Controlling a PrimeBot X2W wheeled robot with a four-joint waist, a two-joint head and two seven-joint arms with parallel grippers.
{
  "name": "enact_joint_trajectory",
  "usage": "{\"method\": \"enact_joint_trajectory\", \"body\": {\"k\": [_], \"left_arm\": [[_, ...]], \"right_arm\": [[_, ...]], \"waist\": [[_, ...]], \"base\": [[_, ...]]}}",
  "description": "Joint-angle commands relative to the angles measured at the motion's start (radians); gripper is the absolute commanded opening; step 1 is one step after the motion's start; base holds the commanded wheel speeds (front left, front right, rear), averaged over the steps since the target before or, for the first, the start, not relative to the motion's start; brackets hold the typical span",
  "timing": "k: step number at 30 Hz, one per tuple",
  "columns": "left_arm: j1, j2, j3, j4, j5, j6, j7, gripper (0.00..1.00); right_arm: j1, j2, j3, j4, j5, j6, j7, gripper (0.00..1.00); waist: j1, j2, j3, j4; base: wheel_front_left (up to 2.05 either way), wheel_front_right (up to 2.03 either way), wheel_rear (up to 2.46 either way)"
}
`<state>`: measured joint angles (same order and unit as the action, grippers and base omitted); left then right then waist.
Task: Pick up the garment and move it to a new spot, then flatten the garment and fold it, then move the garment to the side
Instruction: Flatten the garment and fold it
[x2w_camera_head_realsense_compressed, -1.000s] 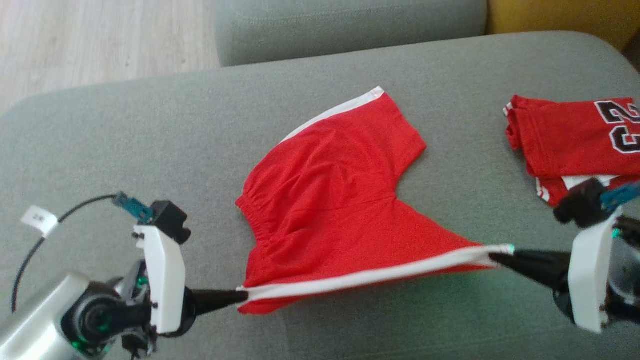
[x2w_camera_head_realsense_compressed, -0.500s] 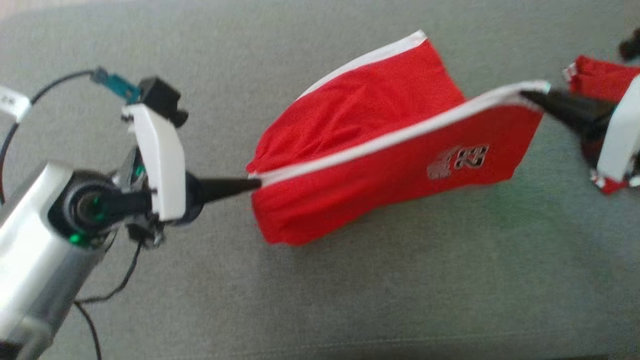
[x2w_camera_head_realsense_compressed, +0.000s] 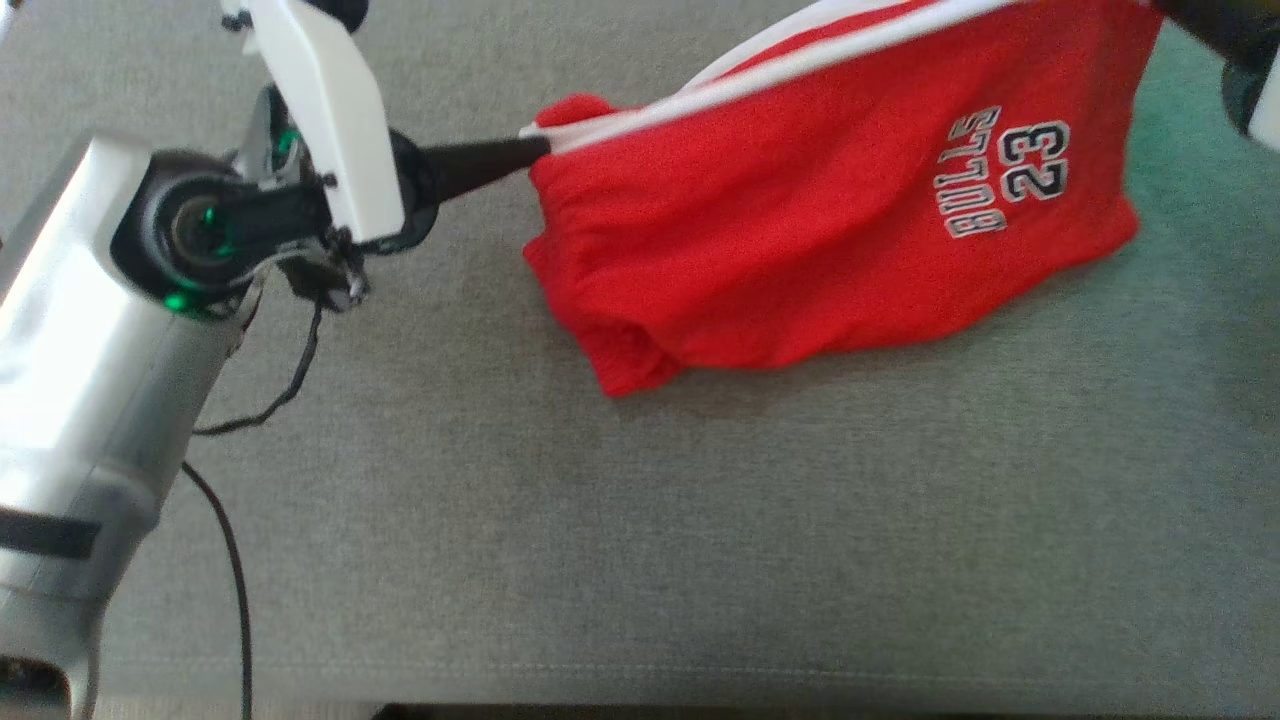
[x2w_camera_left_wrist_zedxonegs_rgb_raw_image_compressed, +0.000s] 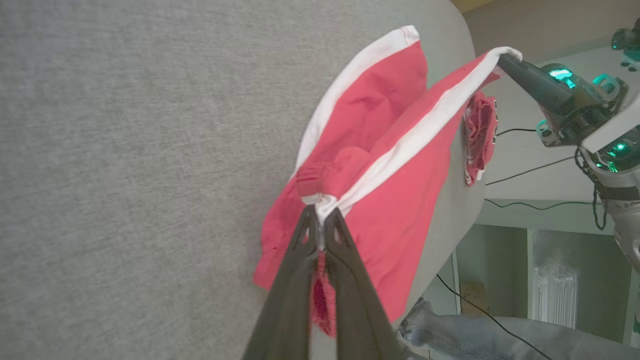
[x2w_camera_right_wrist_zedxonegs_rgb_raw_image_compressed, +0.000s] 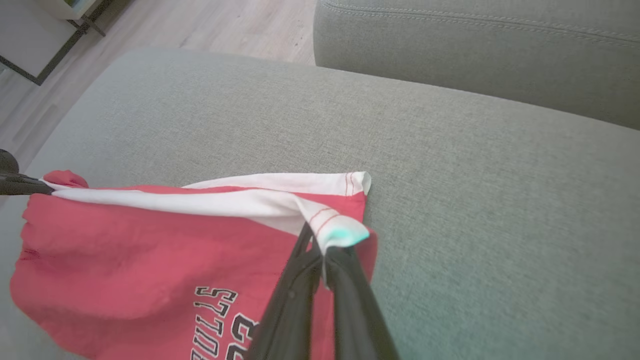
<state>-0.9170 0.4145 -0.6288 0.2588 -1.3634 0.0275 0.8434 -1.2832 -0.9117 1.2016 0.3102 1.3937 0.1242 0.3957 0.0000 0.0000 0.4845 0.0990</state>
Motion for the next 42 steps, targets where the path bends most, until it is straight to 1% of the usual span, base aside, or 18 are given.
{"method": "enact_joint_trajectory", "body": {"k": [1,4,10,11,12,13,14,18,22,25,27,28,30,32,33,36,39,42], "left_arm": [[-0.057,0.027,0.051,-0.005,0.018,0.001,-0.009,0.00],[-0.085,0.003,0.043,0.026,0.027,-0.006,-0.015,0.00],[-0.110,-0.023,0.031,0.074,0.040,-0.020,-0.024,0.00],[-0.112,-0.028,0.030,0.082,0.041,-0.024,-0.026,0.00],[-0.115,-0.031,0.030,0.089,0.045,-0.027,-0.034,0.33],[-0.116,-0.032,0.028,0.097,0.053,-0.029,-0.043,0.93],[-0.117,-0.034,0.023,0.106,0.060,-0.033,-0.047,1.00],[-0.108,-0.035,0.010,0.143,0.070,-0.052,-0.051,1.00],[-0.105,-0.018,-0.002,0.153,0.101,-0.078,-0.074,1.00],[-0.104,0.010,-0.013,0.136,0.178,-0.096,-0.157,1.00],[-0.099,0.031,-0.012,0.122,0.263,-0.085,-0.268,1.00],[-0.096,0.044,-0.018,0.112,0.321,-0.074,-0.332,1.00],[-0.076,0.057,-0.019,0.086,0.424,-0.033,-0.475,1.00],[-0.035,0.045,-0.003,0.044,0.492,0.016,-0.631,1.00],[-0.006,0.030,0.014,0.024,0.514,0.051,-0.711,1.00],[0.084,0.005,0.012,-0.033,0.609,0.129,-0.906,1.00],[0.182,-0.038,0.000,-0.079,0.656,0.190,-1.037,1.00],[0.275,-0.084,0.007,-0.124,0.676,0.234,-1.088,1.00]], "right_arm": [[-0.016,-0.006,-0.006,0.008,0.001,0.007,0.004,0.00],[-0.053,0.000,0.012,0.042,-0.005,0.007,0.008,0.00],[-0.080,0.021,0.034,0.091,0.003,0.007,-0.006,0.00],[-0.082,0.026,0.037,0.099,0.006,0.007,-0.015,0.34],[-0.082,0.032,0.040,0.106,0.008,0.007,-0.022,0.91],[-0.080,0.037,0.044,0.113,0.008,0.007,-0.029,1.00],[-0.076,0.044,0.048,0.120,0.007,0.007,-0.037,1.00],[-0.043,0.078,0.059,0.134,0.021,0.007,-0.075,1.00],[-0.018,0.101,0.063,0.125,0.015,0.007,-0.184,1.00],[0.001,0.109,0.051,0.147,0.007,0.007,-0.331,1.00],[0.021,0.117,0.042,0.190,0.004,0.007,-0.421,1.00],[0.036,0.124,0.043,0.213,0.006,0.007,-0.449,1.00],[0.070,0.141,0.048,0.254,0.012,0.007,-0.478,1.00],[0.103,0.156,0.051,0.300,0.025,0.007,-0.497,1.00],[0.121,0.165,0.052,0.321,0.038,0.007,-0.499,1.00],[0.169,0.184,0.057,0.379,0.075,0.007,-0.465,1.00],[0.198,0.195,0.061,0.434,0.100,0.007,-0.404,1.00],[0.212,0.198,0.063,0.470,0.131,0.007,-0.343,1.00]], "waist": [[0.0000,0.0000,0.048,0.031],[0.0000,0.0000,0.073,0.043],[0.0000,0.0000,0.086,0.052],[0.0000,0.0000,0.086,0.052],[0.0000,0.0000,0.084,0.052],[0.0000,0.0000,0.081,0.051],[0.0000,0.0000,0.076,0.049],[0.0000,0.0000,0.036,0.036],[0.0000,0.0000,-0.017,0.029],[0.0000,0.0000,-0.058,0.025],[0.0000,0.0000,-0.080,0.021],[0.0000,0.0000,-0.090,0.019],[0.0000,0.0000,-0.107,0.017],[0.0000,0.0000,-0.118,0.021],[0.0000,0.0000,-0.123,0.026],[0.0000,0.0000,-0.128,0.047],[0.0000,0.0000,-0.126,0.073],[0.0000,0.0000,-0.118,0.103]], "base": [[0.00,0.00,0.00],[0.00,0.00,0.00],[0.00,0.00,0.00],[0.00,0.00,0.00],[0.00,0.00,0.00],[0.00,0.00,0.00],[0.00,0.00,0.00],[0.00,0.00,0.00],[0.00,0.00,0.00],[0.00,0.00,0.00],[0.00,0.00,0.00],[0.00,0.00,0.00],[0.00,0.00,0.00],[0.00,0.00,0.00],[0.00,0.00,0.00],[0.00,0.00,0.00],[0.00,0.00,0.00],[0.00,0.00,0.00]]}}
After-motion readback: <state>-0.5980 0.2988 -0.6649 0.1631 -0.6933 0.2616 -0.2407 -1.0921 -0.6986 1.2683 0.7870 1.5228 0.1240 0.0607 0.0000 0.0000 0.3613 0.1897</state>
